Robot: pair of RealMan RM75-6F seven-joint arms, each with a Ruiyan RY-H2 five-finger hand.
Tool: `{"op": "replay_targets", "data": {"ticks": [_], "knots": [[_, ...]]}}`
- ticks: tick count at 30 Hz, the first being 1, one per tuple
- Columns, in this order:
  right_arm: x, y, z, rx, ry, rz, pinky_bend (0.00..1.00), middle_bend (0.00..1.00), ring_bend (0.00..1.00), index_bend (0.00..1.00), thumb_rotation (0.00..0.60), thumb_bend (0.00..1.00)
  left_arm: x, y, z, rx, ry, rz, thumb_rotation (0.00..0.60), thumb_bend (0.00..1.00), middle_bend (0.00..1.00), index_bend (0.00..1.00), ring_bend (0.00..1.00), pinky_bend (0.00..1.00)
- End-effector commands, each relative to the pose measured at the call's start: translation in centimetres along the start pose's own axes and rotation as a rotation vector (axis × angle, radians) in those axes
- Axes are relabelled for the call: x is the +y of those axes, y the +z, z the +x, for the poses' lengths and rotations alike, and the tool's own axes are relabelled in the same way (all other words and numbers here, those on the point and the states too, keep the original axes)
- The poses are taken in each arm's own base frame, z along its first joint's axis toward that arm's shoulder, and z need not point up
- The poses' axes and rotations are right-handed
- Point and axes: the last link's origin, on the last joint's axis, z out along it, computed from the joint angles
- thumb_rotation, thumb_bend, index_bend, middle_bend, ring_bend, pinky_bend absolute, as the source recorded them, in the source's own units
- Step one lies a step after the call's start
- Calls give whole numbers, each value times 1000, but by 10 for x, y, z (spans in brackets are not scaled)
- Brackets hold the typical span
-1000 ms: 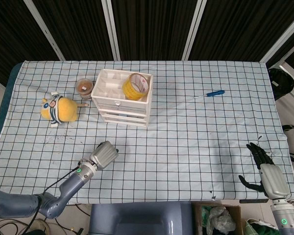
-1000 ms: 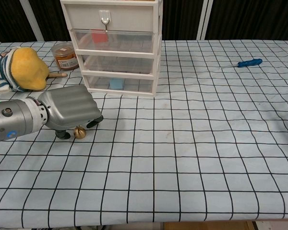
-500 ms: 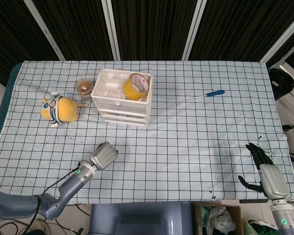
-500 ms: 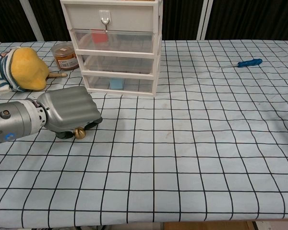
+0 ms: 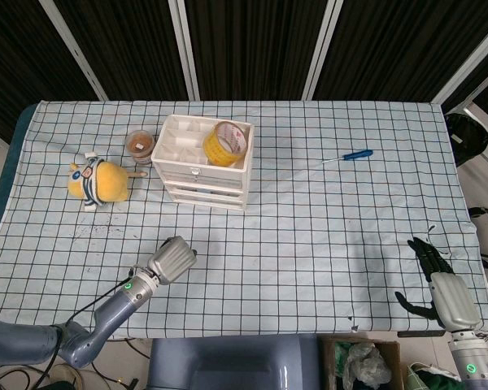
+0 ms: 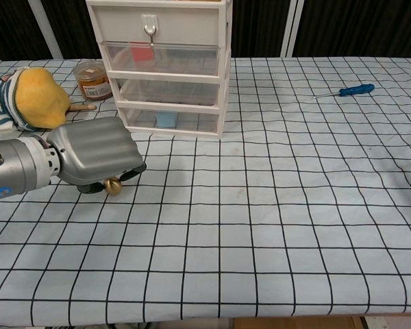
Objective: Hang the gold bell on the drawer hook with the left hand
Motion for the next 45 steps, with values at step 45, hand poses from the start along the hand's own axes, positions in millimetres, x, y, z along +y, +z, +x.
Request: {"op": "replay_targets", "data": {"ticks": [45], "knots": [[1,1,0,-2,3,-3,126,0,0,0,600,235,-107,10,130,194,110,203,600,275,1000,536,1000,993]]}}
